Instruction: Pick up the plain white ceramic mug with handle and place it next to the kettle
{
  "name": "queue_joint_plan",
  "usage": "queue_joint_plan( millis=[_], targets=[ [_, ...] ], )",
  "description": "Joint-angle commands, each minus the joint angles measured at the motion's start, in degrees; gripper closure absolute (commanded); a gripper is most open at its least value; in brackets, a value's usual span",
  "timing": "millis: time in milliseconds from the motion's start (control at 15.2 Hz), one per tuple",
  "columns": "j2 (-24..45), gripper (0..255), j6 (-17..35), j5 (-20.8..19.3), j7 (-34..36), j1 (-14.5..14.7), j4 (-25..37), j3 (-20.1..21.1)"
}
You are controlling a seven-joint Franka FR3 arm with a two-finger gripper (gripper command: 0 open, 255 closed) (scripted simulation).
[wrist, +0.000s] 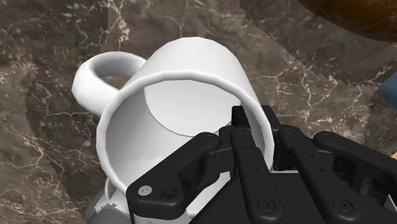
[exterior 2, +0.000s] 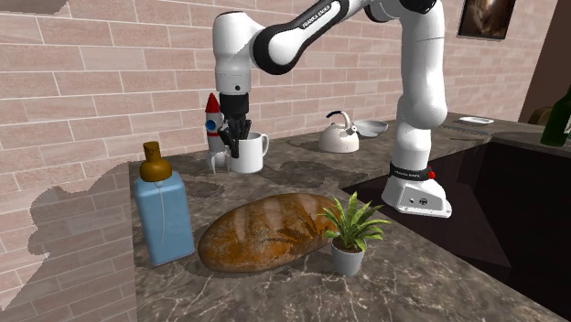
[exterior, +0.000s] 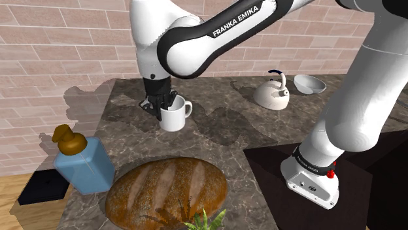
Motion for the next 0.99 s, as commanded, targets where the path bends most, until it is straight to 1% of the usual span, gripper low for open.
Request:
queue_joint_plan(
  millis=[0,924],
  targets=[
    [-0.7,255,-1.5,0.5,-0.3,0.0,0.9,0.1],
    [-4.4,255,-11.6,2.9,-2.2,-0.4,7.9,0.3]
  ],
)
